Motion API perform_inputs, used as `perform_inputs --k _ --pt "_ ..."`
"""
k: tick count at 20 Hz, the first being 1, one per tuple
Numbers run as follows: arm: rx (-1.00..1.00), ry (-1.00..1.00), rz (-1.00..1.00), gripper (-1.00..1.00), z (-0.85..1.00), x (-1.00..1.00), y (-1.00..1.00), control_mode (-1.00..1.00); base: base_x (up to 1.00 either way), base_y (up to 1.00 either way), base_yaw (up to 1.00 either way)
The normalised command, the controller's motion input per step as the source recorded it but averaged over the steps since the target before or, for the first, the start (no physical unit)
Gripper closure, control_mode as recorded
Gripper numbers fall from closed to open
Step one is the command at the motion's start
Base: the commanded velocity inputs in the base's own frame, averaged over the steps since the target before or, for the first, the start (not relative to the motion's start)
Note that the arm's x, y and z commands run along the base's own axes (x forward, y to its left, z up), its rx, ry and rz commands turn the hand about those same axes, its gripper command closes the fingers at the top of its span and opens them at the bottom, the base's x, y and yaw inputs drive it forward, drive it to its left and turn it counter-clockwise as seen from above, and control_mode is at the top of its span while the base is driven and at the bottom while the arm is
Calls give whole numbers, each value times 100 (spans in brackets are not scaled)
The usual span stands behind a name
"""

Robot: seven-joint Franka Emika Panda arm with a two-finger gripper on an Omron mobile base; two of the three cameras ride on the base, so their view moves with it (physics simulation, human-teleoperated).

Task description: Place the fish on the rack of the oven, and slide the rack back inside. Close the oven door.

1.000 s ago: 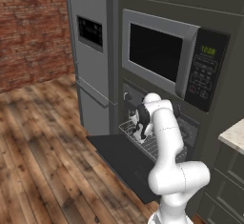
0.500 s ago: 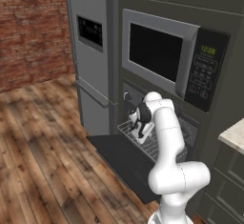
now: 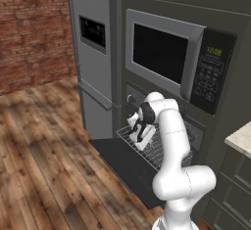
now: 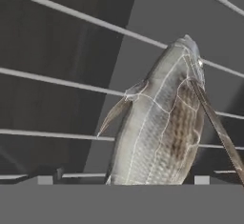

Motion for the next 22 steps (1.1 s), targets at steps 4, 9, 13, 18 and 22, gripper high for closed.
perform_inputs --k 4,9,13,18,22 --pt "-7 -16 0 -100 4 -96 83 -100 0 0 0" --pt "-2 -22 -1 -100 45 -32 25 -100 0 0 0" --pt "0 -24 0 -100 79 -22 6 -100 0 0 0" --pt "0 -23 0 -100 86 -62 8 -100 0 0 0" --pt "0 -14 0 -100 46 -92 41 -100 0 0 0"
